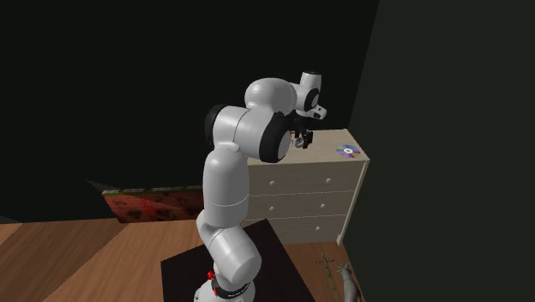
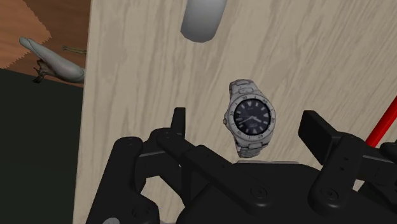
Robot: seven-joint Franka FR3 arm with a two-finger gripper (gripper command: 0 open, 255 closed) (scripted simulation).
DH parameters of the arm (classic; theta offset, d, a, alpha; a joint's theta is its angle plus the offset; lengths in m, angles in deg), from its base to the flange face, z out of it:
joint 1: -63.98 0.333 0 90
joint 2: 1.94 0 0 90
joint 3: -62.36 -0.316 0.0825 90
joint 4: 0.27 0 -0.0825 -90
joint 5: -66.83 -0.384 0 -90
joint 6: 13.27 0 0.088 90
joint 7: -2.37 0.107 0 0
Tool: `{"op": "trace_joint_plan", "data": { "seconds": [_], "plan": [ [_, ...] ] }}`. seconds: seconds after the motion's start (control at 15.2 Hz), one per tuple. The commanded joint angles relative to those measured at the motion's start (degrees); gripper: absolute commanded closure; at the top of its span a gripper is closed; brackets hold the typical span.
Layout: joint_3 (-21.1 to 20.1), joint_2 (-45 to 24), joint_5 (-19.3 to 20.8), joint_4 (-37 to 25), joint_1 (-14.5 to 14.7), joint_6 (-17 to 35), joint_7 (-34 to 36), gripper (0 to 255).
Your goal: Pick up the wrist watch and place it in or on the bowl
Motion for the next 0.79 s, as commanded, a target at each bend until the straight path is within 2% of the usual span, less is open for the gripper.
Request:
{"op": "trace_joint_plan", "data": {
  "seconds": [0.0, 0.26, 0.33, 0.73],
  "plan": [
    [0.0, 0.0, 0.0, 0.1, 0.0, 0.1, 0.0, 0],
    [0.0, 0.0, 0.0, 0.1, 0.0, 0.1, 0.0, 0],
    [0.0, 0.0, 0.0, 0.1, 0.0, 0.1, 0.0, 255],
    [0.0, 0.0, 0.0, 0.1, 0.0, 0.1, 0.0, 255]
  ]
}}
